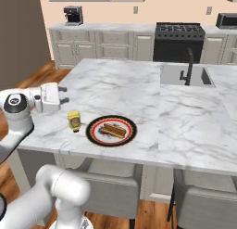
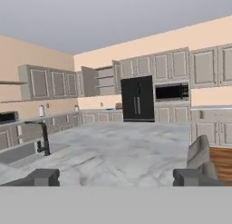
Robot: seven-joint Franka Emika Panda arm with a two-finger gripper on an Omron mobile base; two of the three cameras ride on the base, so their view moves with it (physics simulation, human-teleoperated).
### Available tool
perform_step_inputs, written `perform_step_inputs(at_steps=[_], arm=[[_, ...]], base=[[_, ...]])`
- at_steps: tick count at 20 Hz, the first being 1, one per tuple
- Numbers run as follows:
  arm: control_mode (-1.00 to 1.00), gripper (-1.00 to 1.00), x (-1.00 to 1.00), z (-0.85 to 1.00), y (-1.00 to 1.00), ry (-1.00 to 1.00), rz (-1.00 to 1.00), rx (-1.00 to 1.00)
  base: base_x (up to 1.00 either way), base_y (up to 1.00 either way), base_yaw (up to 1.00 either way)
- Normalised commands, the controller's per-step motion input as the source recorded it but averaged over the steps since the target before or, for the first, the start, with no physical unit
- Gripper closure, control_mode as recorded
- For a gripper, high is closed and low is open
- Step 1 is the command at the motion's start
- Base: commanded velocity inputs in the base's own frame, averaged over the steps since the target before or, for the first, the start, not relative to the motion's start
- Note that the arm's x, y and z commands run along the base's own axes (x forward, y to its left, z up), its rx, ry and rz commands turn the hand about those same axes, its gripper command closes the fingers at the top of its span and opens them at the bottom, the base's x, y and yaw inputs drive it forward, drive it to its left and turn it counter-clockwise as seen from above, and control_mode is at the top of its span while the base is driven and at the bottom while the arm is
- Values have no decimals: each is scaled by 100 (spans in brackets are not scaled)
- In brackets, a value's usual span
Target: Move the hot dog bun to the plate on the dining table and place the condiment next to that plate. Then navigate to the fridge and take the sausage and place it on the plate as well.
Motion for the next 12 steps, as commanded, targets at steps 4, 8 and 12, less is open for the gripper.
perform_step_inputs(at_steps=[4,8,12], arm=[[-100,-100,-9,13,-90,22,0,0],[-100,-100,-1,12,-90,39,2,0],[-100,-100,-10,3,-68,40,13,1]], base=[[0,0,0],[0,0,0],[0,0,0]])
